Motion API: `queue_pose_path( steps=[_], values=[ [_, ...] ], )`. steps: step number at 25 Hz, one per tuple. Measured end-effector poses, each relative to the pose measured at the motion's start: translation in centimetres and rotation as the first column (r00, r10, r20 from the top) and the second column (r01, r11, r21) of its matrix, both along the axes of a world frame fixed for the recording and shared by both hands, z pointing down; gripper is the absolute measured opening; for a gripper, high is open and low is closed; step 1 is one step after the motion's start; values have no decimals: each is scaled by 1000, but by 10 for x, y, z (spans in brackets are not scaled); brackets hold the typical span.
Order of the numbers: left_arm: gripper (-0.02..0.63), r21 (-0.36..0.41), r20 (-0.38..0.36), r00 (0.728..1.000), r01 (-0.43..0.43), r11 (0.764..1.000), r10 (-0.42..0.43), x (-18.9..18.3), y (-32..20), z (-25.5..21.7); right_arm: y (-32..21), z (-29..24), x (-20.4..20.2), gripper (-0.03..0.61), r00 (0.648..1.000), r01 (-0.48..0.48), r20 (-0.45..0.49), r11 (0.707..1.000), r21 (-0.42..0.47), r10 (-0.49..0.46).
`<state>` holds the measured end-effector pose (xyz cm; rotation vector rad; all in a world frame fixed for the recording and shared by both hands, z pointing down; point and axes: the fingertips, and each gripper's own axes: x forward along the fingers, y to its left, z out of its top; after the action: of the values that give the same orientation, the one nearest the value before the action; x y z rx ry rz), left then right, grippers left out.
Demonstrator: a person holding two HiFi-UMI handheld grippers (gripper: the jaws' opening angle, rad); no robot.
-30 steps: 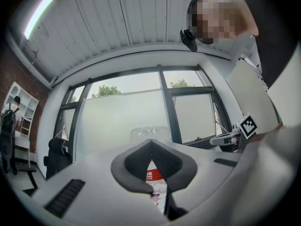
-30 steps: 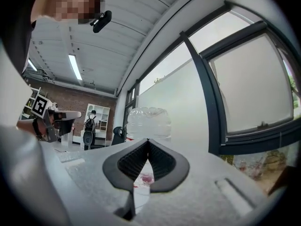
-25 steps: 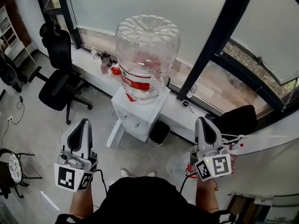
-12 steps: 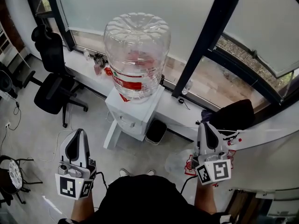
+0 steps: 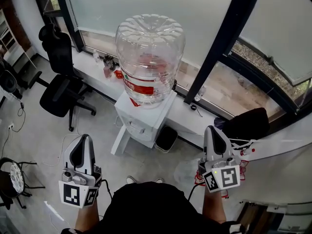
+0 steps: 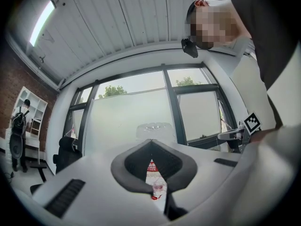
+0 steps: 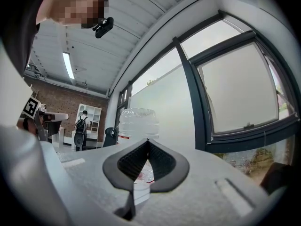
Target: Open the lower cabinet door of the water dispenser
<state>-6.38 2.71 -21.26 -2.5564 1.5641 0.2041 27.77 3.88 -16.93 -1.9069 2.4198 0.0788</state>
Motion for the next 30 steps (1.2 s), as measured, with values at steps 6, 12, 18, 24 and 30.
queue_pose_path(
  steps=[6, 12, 18, 24, 30],
  values=[
    [8, -5, -4, 1000, 7, 1000, -7, -3, -2, 2, -6, 2, -7, 5, 1000, 19, 2, 1000, -11, -19],
    [8, -11, -7, 1000, 3, 1000, -3, -2, -5, 4, -10, 3, -11, 5, 1000, 29, -5, 999, -15, -29],
    [8, -10, -4, 1000, -8, 1000, 8, 0, -8, 4, -11, 4, -16, 5, 999, 32, -33, 999, -16, -33],
    [8, -10, -5, 1000, -17, 1000, 17, 1, -10, 4, -12, 3, -16, 5, 999, 31, -32, 999, -19, -32],
    [8, -7, -19, 999, -27, 1000, 27, 4, -12, 1, -14, 5, -20, 5, 998, 40, -56, 999, -20, -41]
  ],
)
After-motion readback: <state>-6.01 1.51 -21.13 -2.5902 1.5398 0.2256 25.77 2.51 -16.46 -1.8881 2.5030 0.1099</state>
